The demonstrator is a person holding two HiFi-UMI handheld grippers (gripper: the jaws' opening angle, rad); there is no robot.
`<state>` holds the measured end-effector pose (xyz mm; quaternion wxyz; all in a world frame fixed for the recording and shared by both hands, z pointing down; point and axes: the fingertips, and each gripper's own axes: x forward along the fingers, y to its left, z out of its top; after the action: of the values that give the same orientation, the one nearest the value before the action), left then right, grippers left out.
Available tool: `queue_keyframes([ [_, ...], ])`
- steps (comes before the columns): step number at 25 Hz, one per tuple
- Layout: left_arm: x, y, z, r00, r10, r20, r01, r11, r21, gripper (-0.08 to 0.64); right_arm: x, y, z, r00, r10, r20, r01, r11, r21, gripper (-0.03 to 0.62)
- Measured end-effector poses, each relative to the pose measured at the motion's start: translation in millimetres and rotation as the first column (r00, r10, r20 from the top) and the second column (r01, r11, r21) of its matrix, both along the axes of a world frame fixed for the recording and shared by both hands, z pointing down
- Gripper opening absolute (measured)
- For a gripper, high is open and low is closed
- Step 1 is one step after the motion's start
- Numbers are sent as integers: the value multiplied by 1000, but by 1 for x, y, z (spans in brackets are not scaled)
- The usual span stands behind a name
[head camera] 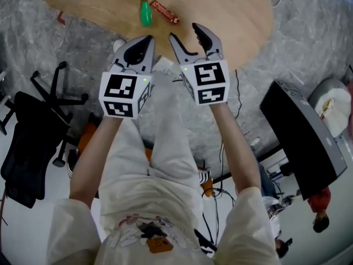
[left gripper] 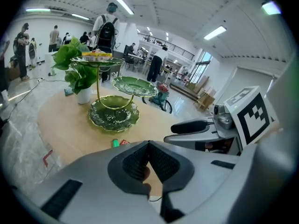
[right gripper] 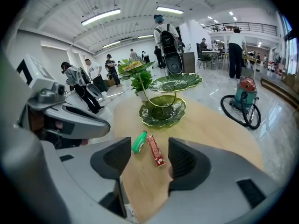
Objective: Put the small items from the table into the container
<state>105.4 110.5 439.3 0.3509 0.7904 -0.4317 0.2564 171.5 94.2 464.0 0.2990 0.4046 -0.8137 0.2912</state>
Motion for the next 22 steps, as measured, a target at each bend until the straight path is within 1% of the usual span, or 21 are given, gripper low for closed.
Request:
queue_keyframes([
  [2, -3, -1, 5, 1000, -10, 2, 10, 1000, -2, -5, -3, 1, 8, 1000, -21, -5, 21, 1000, -8, 233],
  [6, -7, -3, 16, 1000, -27, 9, 28, 1000, -9, -5, -6, 1, 26, 996, -73, -48, 72, 997, -21, 235],
  [12, -7, -1, 29, 999, -30, 12, 31, 999, -23, -5, -11, -1, 43, 990, -122, -74, 120, 992, -37, 235],
  [17, -5, -2, 51, 1000, -14, 27, 15, 999, -35, -5, -14, -5, 60, 985, -150, -86, 146, 988, -52, 233],
  [22, -8, -3, 69, 999, -18, 39, 20, 999, -50, -5, -16, -7, 81, 981, -166, -103, 159, 984, -78, 233],
])
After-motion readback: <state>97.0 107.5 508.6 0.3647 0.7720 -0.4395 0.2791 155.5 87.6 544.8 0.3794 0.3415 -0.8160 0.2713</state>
